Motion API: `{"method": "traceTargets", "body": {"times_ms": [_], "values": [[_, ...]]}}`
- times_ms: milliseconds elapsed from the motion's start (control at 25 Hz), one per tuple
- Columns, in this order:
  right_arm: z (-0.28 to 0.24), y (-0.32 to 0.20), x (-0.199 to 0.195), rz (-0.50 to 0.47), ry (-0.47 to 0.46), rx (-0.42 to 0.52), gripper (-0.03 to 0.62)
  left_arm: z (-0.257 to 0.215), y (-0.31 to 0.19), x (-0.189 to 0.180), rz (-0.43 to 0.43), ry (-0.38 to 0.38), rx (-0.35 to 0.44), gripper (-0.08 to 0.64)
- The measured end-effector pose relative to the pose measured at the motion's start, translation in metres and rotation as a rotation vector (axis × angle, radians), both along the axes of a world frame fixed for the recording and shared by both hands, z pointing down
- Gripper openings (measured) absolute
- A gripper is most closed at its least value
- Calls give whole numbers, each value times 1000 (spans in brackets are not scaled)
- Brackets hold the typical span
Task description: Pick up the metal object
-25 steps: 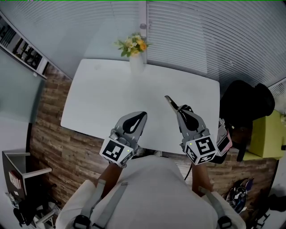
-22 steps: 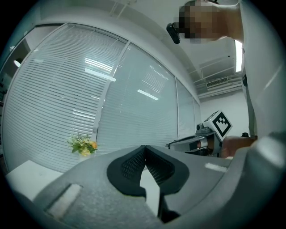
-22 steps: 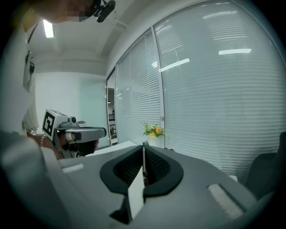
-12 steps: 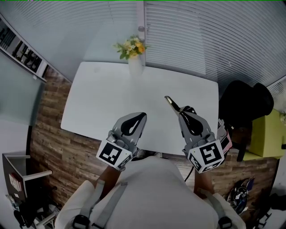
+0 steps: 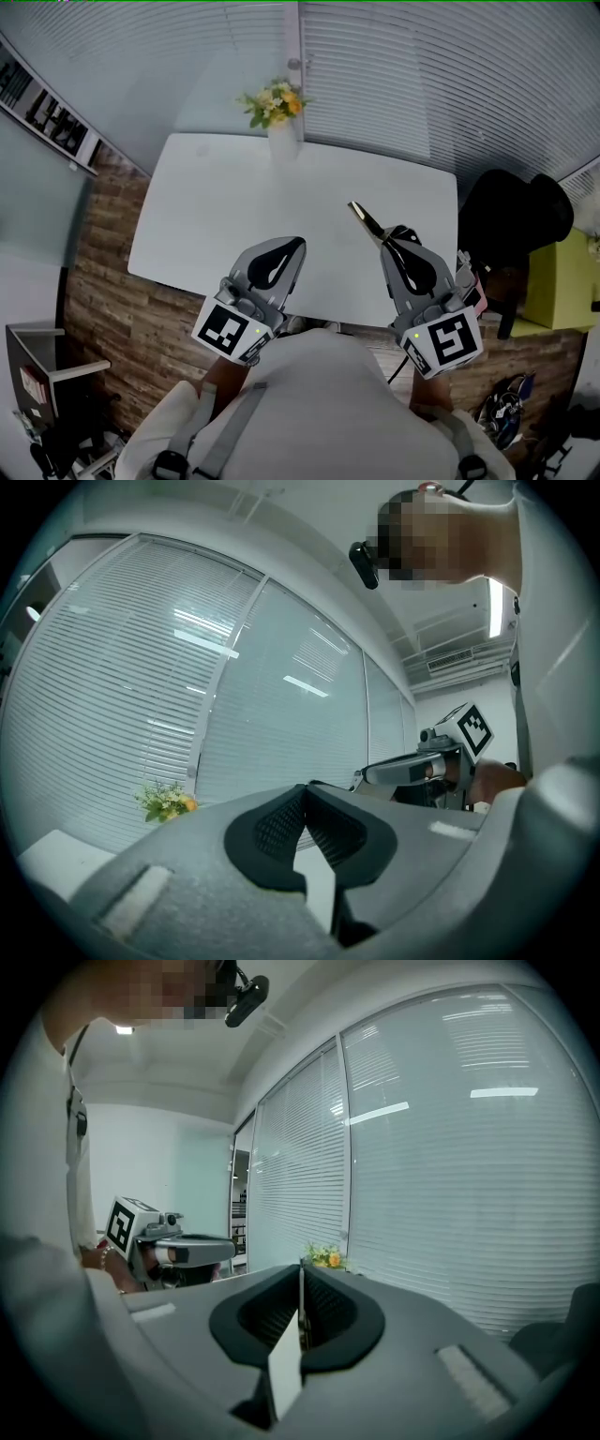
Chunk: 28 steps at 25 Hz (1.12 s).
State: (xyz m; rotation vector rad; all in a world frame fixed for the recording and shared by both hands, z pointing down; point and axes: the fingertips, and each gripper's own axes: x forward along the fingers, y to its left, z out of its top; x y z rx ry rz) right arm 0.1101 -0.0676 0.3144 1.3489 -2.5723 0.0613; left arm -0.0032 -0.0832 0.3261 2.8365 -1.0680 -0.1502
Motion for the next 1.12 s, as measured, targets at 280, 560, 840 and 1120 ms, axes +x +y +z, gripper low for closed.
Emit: {"method": "traceTargets", "body": {"times_ms": [280, 560, 840, 1120], "values": [[-5, 0, 2, 11, -2, 9, 12, -14, 0, -1, 8, 20, 9, 3], [-5, 0, 1, 4, -4, 12, 12, -16, 1, 0, 12, 25, 15, 3], [-7, -2, 0, 4, -3, 16, 12, -18, 0, -2, 4, 23, 17, 3], [-7, -2, 0, 4, 0, 15, 12, -18, 0, 0, 7, 25, 17, 3]]}}
